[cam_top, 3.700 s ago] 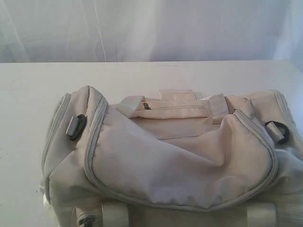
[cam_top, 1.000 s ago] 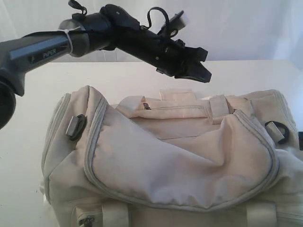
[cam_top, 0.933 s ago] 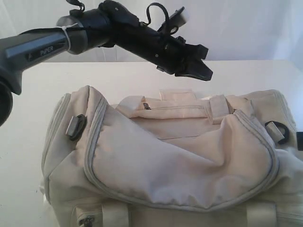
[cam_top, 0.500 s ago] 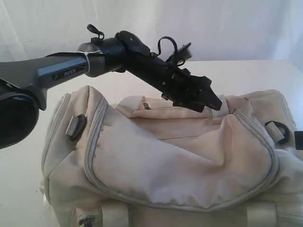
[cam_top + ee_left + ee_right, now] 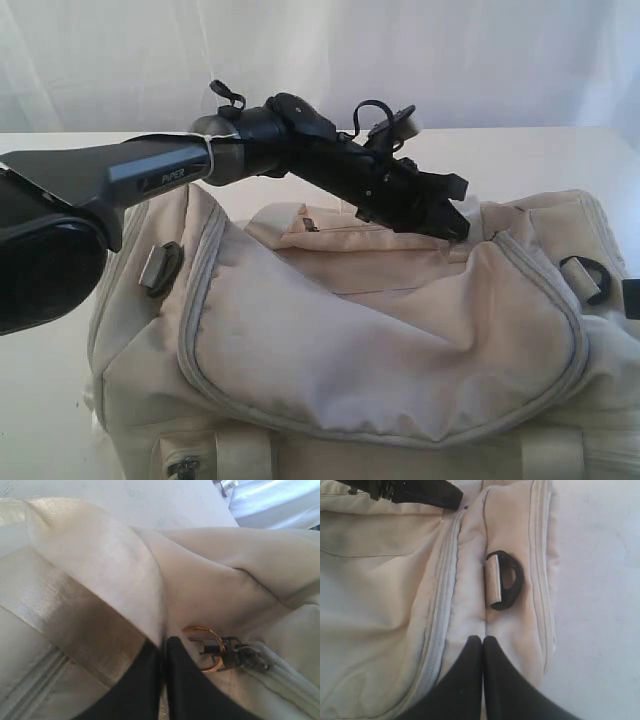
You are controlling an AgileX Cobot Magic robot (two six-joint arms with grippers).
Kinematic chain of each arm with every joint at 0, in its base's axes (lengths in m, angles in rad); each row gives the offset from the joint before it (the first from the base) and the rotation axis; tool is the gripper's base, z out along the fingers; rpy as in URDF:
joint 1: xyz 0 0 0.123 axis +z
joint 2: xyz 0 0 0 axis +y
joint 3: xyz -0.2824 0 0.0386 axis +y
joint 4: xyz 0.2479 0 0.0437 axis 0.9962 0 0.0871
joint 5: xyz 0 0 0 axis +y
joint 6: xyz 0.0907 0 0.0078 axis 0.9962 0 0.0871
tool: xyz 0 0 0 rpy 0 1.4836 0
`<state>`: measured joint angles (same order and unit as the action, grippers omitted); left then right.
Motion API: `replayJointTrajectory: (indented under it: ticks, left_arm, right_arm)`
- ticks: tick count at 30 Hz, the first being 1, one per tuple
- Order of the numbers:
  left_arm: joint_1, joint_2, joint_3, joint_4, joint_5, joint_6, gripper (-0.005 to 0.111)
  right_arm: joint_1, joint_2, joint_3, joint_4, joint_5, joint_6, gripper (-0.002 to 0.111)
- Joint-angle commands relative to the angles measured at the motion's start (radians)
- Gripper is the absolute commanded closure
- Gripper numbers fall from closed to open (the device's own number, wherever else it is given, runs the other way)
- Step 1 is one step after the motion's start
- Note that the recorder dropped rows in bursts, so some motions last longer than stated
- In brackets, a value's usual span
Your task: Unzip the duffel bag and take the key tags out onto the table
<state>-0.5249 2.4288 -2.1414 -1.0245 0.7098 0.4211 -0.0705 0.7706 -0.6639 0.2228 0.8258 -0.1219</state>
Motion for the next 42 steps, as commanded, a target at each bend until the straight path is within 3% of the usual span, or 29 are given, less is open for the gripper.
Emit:
replayJointTrajectory:
  ticks: [1, 12, 19, 24, 27, 35, 42]
  left_arm:
    - [0.01, -0.016, -0.003, -0.034, 0.026, 0.001, 0.107]
    - [0.053, -0.082, -0.122, -0.045, 0.142, 0.005, 0.107]
    - [0.055, -0.088, -0.24, -0.043, 0.23, 0.005, 0.107]
    - [0.075, -0.112, -0.245, -0.043, 0.24, 0.005, 0.107]
    - [0.082, -0.117, -0.245, -0.046, 0.244, 0.005, 0.107]
    - [0.083, -0.117, -0.245, -0.046, 0.246, 0.005, 0.107]
    - [0.083, -0.117, -0.245, -0.046, 0.246, 0.005, 0.107]
  right_arm:
    - [0.0, 0.002, -0.003, -0.006, -0.004, -0.012, 0.108]
    - [0.0, 0.013, -0.05, -0.006, -0.026, -0.012, 0.108]
    - [0.0, 0.31, -0.301, 0.158, 0.021, -0.174, 0.108]
    - [0.0, 0.559, -0.56, 0.145, 0.138, -0.191, 0.108]
    - [0.0, 0.619, -0.595, 0.145, 0.142, -0.196, 0.107]
    - [0.0, 0.67, -0.596, 0.145, 0.054, -0.214, 0.053]
    - [0.0, 0.756, -0.596, 0.146, 0.017, -0.244, 0.051]
